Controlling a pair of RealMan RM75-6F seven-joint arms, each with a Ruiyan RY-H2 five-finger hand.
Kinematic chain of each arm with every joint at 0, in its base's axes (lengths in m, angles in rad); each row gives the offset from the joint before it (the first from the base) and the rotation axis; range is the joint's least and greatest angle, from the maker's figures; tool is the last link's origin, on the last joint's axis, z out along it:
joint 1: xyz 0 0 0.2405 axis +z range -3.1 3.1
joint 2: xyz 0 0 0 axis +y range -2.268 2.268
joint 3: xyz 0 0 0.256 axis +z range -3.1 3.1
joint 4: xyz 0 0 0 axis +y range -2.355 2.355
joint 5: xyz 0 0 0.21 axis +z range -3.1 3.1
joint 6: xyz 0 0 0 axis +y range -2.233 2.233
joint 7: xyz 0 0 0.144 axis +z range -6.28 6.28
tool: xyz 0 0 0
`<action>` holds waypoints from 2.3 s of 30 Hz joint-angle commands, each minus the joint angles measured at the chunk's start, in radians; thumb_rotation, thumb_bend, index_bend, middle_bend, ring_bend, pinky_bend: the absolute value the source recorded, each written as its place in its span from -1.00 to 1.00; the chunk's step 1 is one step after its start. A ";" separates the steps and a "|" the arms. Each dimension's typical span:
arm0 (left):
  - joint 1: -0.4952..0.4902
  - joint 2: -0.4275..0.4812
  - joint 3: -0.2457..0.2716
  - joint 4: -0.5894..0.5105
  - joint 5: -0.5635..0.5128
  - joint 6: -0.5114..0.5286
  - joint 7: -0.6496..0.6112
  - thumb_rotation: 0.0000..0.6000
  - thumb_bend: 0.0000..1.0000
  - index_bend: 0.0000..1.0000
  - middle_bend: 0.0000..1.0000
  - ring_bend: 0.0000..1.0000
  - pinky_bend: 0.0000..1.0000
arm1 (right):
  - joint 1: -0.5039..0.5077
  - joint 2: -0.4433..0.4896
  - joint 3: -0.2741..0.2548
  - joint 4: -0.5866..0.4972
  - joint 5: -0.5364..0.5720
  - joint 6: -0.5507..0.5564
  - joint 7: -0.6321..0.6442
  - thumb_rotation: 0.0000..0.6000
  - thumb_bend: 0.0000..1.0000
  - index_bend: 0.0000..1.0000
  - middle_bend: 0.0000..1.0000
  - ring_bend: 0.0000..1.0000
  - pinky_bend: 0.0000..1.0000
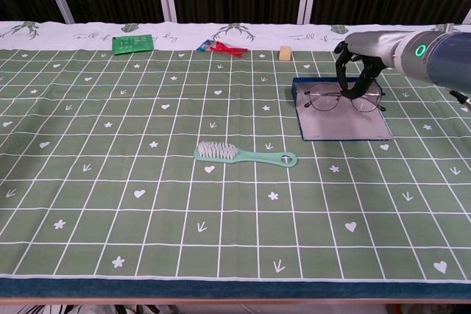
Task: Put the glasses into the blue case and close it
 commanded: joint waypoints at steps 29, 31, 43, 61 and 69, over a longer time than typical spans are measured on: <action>0.007 0.001 -0.005 0.003 -0.006 0.011 -0.002 1.00 -0.23 -0.70 -1.00 -1.00 -1.00 | 0.080 -0.016 -0.053 0.203 -0.060 -0.192 0.110 1.00 -0.02 0.24 -1.00 -0.91 -0.70; 0.007 0.001 -0.005 0.003 -0.007 0.010 -0.003 1.00 -0.23 -0.70 -1.00 -1.00 -1.00 | 0.082 -0.013 -0.055 0.209 -0.066 -0.201 0.120 1.00 -0.02 0.24 -1.00 -0.91 -0.70; 0.008 0.000 -0.005 0.002 -0.007 0.012 -0.001 1.00 -0.23 -0.70 -1.00 -1.00 -1.00 | 0.087 -0.025 -0.076 0.250 -0.081 -0.232 0.168 1.00 -0.02 0.22 -1.00 -0.91 -0.70; 0.008 0.001 -0.005 0.002 -0.009 0.009 0.003 1.00 -0.23 -0.70 -1.00 -1.00 -1.00 | 0.074 0.014 -0.093 0.206 -0.088 -0.206 0.194 1.00 -0.03 -0.49 -1.00 -0.92 -0.70; 0.008 -0.002 -0.005 0.003 -0.008 0.010 0.007 1.00 -0.23 -0.70 -1.00 -1.00 -1.00 | 0.000 0.125 -0.083 -0.016 -0.200 -0.055 0.249 1.00 -0.03 -0.63 -1.00 -0.93 -0.70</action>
